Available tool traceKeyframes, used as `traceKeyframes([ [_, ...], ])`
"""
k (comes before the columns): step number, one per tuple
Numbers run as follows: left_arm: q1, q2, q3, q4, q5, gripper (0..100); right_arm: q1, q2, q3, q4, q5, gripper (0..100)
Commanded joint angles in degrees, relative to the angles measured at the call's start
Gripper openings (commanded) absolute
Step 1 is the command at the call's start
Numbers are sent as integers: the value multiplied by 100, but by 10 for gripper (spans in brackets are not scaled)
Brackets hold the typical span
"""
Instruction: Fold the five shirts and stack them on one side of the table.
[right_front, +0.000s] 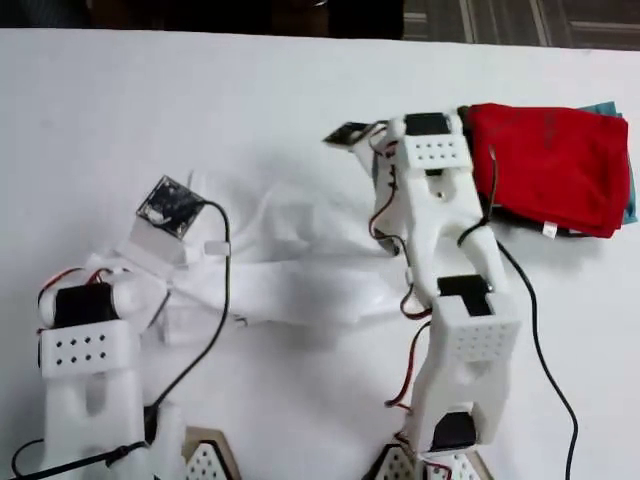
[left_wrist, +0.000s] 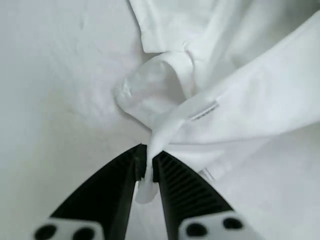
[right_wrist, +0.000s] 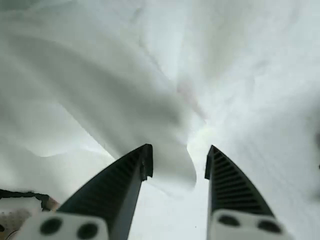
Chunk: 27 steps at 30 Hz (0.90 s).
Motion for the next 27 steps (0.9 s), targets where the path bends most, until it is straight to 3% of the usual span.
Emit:
traceKeyframes([
  [1,-62,-70,-13,-70,-9,25,57,418,-9,-4,-132,204],
  [17,-62,-62,-13,-105,-26,25,-259,1552,-193,-330,-360,229],
  [19,-62,-62,-13,-105,-26,25,-163,1640,-413,-453,-369,194],
  [22,-62,-62,-13,-105,-26,25,-75,1684,-941,-558,-404,18],
  [25,-62,-62,-13,-105,-26,25,31,1604,-1591,-391,-413,50],
  [27,-62,-62,-13,-105,-26,25,92,1560,-2101,-251,-413,19],
])
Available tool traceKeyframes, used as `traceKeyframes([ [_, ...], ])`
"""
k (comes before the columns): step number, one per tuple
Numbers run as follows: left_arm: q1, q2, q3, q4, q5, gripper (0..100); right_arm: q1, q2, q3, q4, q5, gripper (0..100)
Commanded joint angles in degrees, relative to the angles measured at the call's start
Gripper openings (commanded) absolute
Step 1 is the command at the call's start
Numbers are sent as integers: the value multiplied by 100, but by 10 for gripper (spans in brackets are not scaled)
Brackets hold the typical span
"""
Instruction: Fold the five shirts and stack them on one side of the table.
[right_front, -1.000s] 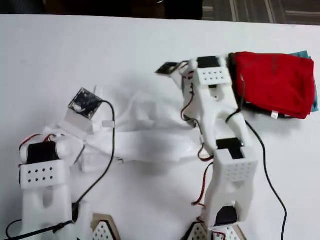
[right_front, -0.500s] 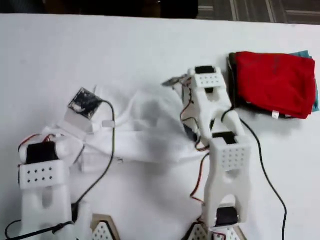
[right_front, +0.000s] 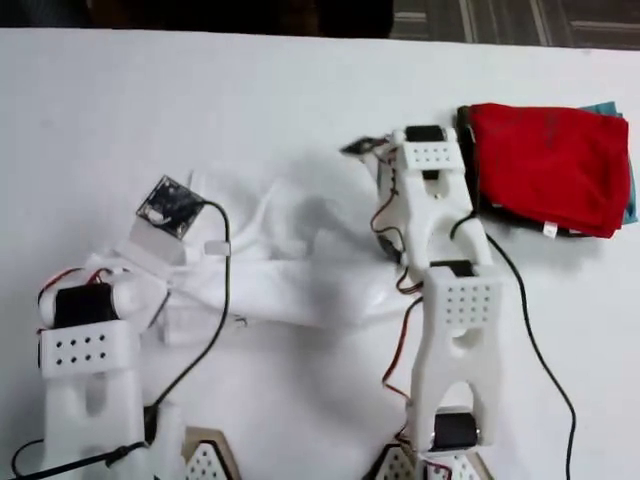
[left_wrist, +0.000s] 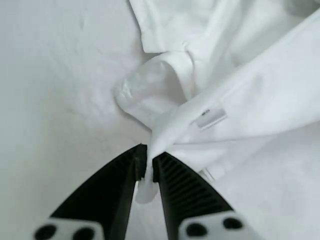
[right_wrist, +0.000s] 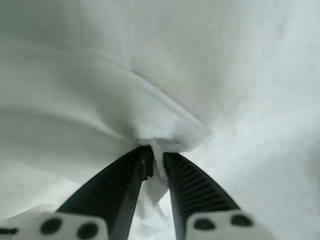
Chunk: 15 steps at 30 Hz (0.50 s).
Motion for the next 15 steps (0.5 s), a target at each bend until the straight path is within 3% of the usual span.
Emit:
traceKeyframes([
  [1,-62,-62,-13,-105,-26,25,92,-136,-993,66,-26,15],
  [10,-35,-62,-13,-185,-18,25,40,382,-1802,66,-26,43],
  [15,-35,-53,-13,-220,-9,25,66,708,-1837,-119,-246,236],
])
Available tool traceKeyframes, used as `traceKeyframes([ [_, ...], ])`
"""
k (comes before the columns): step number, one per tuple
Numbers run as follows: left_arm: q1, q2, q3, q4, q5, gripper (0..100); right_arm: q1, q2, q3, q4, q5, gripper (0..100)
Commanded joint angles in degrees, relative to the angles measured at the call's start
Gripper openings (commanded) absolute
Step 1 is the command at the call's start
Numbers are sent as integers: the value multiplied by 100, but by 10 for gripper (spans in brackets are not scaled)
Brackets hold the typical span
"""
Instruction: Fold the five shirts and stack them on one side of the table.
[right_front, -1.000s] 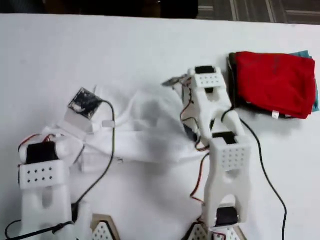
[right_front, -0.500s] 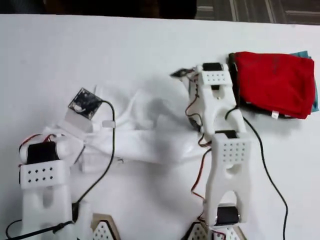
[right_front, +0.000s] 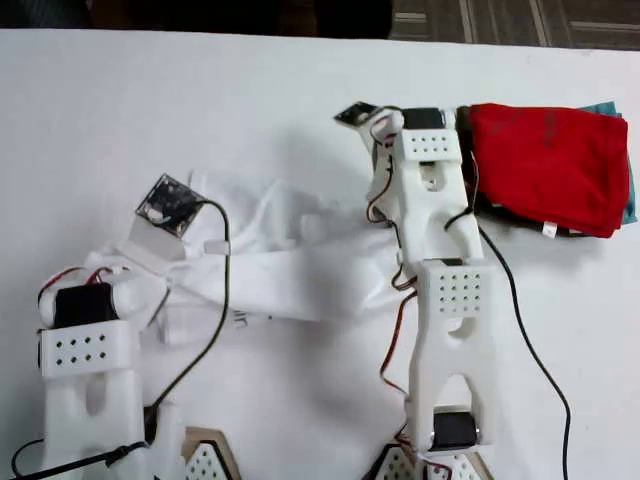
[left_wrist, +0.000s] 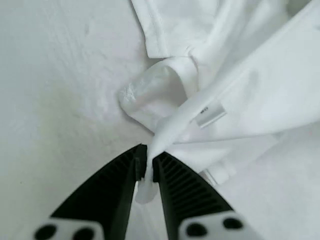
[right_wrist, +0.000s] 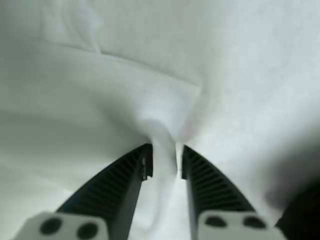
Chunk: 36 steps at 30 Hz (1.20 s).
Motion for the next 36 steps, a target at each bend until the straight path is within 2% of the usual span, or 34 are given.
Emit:
traceKeyframes([
  [1,-35,-53,-13,-105,-9,25,13,-13,-325,-171,-343,272],
  [3,-35,-53,-13,-105,-9,25,-4,13,-501,-189,-633,308],
  [7,-35,-53,-13,-105,-9,25,-136,198,-905,-382,-1134,309],
  [17,-62,-53,-13,-79,-9,25,-347,901,-1108,-22,-1143,309],
  [27,-62,-53,-4,-88,-18,25,-444,215,-1960,462,-1187,308],
  [36,-62,-53,-4,-97,-18,25,-690,-119,-914,470,-1187,308],
])
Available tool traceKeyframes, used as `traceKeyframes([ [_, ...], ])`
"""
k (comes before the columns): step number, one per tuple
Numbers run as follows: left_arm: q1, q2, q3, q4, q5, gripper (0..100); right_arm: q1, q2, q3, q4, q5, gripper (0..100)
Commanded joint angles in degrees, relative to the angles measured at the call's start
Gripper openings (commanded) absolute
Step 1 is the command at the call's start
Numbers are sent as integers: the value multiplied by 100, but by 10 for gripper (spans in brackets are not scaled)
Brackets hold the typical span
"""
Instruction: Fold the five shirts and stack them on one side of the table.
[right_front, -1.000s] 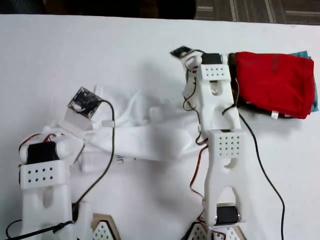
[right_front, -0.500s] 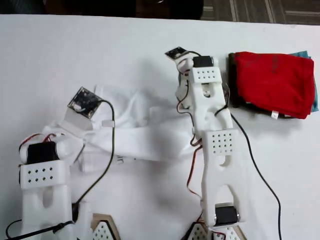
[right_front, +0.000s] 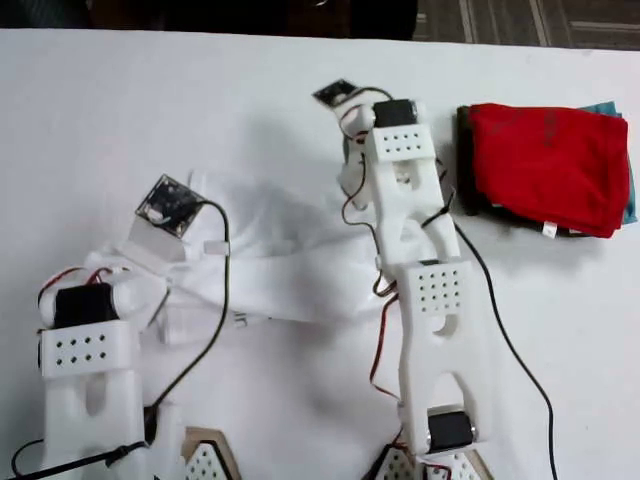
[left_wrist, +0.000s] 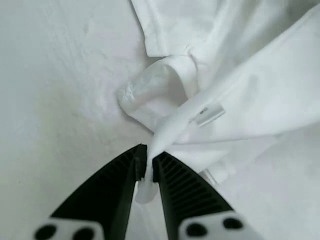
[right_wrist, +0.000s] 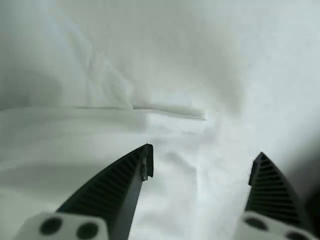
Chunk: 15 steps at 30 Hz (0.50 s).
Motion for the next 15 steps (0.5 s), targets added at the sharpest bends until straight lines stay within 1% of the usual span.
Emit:
traceKeyframes([
  [1,-62,-53,-22,-97,-18,25,-75,-435,378,136,-70,308],
  [6,-62,-53,-22,-105,-18,25,-75,-418,958,136,-35,308],
  [12,-62,-53,-31,-105,-18,25,-180,-391,1055,13,-35,308],
  [15,-62,-53,-31,-105,-18,25,-189,-119,1011,13,-26,301],
])
